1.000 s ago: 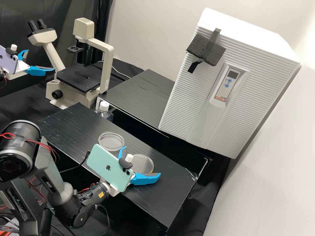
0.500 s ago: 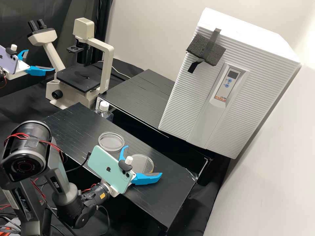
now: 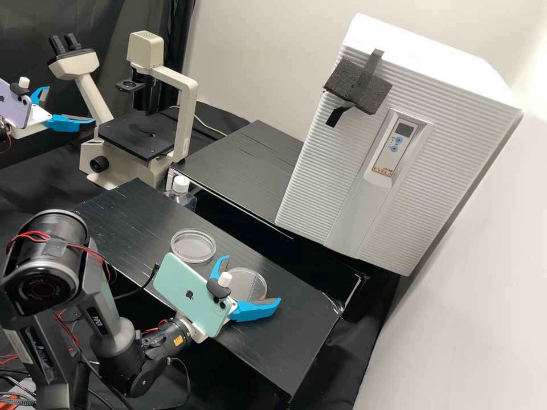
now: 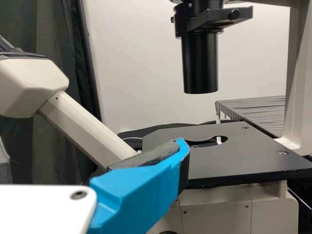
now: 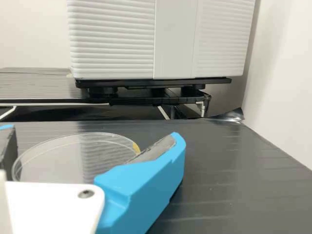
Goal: Close the petri dish lid.
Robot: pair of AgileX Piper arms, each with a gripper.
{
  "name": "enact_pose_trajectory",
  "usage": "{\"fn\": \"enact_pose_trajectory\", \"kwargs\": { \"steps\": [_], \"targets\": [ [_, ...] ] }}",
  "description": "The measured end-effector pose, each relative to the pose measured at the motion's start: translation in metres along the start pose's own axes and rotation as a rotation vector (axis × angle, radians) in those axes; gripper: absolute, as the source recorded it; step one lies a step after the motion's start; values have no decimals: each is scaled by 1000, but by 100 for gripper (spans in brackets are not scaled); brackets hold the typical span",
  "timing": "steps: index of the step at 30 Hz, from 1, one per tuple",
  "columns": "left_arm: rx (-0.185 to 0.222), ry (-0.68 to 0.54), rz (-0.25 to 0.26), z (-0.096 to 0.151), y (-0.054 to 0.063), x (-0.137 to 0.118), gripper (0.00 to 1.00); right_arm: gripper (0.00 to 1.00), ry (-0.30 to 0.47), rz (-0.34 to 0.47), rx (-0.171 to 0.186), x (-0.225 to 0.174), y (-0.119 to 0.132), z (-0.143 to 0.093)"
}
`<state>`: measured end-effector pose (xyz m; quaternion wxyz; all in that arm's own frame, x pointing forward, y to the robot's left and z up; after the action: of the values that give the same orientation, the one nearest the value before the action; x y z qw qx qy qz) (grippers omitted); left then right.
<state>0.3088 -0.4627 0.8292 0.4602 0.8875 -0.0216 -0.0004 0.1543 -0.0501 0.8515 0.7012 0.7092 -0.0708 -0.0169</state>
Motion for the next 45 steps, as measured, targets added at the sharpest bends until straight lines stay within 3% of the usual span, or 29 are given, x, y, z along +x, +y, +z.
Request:
{"fn": "enact_pose_trajectory", "kwargs": {
  "steps": [23,32,39,45],
  "targets": [
    [0,0,0,0,0,0,100,0,33,4,-19,1,0,-9],
    [0,0,0,0,0,0,100,0,35,37,16,-7,8,-15],
    [0,0,0,0,0,0,100,0,92,128,21,-19,21,-31],
    [0,0,0,0,0,0,100,0,171,138,-5,-25,21,-48]
  ]
}}
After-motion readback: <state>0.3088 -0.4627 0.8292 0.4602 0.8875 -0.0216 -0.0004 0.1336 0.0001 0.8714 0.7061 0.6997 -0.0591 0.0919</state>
